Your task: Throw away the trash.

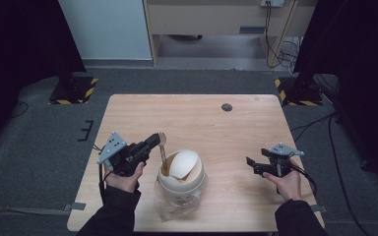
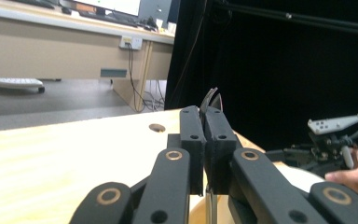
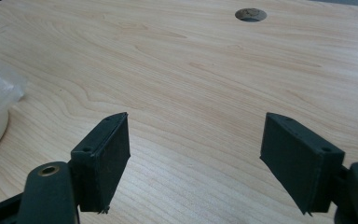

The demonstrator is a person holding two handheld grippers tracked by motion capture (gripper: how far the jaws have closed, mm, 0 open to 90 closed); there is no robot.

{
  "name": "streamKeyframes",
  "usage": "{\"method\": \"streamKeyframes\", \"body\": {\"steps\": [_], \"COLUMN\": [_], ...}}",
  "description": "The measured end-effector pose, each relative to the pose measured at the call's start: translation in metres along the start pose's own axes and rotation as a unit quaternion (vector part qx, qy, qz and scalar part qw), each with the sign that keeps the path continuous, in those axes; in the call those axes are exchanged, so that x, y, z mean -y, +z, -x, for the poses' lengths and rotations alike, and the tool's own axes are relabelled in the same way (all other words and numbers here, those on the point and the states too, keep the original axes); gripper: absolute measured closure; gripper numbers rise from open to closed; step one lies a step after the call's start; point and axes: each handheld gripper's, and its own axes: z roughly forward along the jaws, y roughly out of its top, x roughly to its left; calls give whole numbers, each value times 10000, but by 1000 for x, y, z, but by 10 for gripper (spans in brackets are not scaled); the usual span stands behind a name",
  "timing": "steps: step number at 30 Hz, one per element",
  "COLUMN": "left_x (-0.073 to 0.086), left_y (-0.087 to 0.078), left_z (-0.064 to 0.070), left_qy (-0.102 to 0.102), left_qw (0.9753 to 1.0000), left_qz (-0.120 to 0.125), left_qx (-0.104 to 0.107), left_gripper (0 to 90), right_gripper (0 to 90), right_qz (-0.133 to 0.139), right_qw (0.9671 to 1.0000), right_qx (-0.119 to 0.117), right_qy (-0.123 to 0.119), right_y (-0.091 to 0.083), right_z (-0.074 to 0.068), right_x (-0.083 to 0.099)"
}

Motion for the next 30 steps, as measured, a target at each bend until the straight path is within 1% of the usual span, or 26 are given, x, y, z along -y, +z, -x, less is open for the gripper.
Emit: {"method": "streamKeyframes", "body": {"steps": [3, 6, 8, 10, 11, 14, 16, 17, 18, 19, 20, 21, 22, 25, 26, 28, 30], "left_x": [5, 15, 18, 24, 24, 29, 30, 30, 29, 29, 28, 29, 29, 32, 33, 38, 47], "left_y": [3, 10, 11, 14, 14, 15, 14, 12, 7, 7, 3, 0, -8, -20, -24, -30, -35], "left_z": [1, 1, 2, 1, 1, -2, -2, -3, -7, -7, -10, -11, -16, -25, -29, -37, -46], "left_qy": [12, -52, -71, -133, -133, -248, -256, -278, -328, -328, -358, -372, -369, -390, -354, -296, -238], "left_qw": [10000, 9997, 9996, 9990, 9990, 9980, 9979, 9979, 9978, 9978, 9978, 9979, 9981, 9984, 9986, 9983, 9974], "left_qz": [-79, -243, -283, -422, -422, -556, -571, -558, -531, -531, -494, -463, -425, -391, -403, -491, -636], "left_qx": [16, 44, 49, 89, 89, 177, 182, 185, 207, 207, 247, 274, 261, 119, 45, -109, -262], "left_gripper": [876, 876, 875, 867, 847, 804, 773, 773, 740, 723, 700, 700, 662, 604, 583, 519, 449], "right_gripper": [238, 233, 232, 229, 228, 227, 226, 226, 224, 224, 223, 223, 223, 222, 221, 218, 214], "right_qz": [3, -48, -84, -151, -160, -149, -147, -147, -150, -150, -159, -159, -165, -172, -163, -163, -179], "right_qw": [10000, 10000, 10000, 9999, 9999, 9999, 9999, 9999, 9999, 9999, 9998, 9998, 9998, 9998, 9998, 9998, 9998], "right_qx": [-3, 32, 32, 8, 6, 7, 13, 13, 27, 27, 45, 45, 45, 66, 77, 91, 110], "right_qy": [22, 24, -7, -53, -57, -76, -49, -49, -55, -55, -72, -72, -59, -11, -4, 10, 37], "right_y": [0, 3, 5, 8, 8, 8, 7, 7, 7, 7, 7, 7, 7, 6, 6, 5, 5], "right_z": [0, 0, -1, -2, -2, -1, -1, -1, 0, 0, 0, 0, 1, 3, 4, 5, 6], "right_x": [0, 1, 1, 2, 2, 2, 2, 2, 2, 2, 2, 2, 2, 3, 3, 4, 5]}}
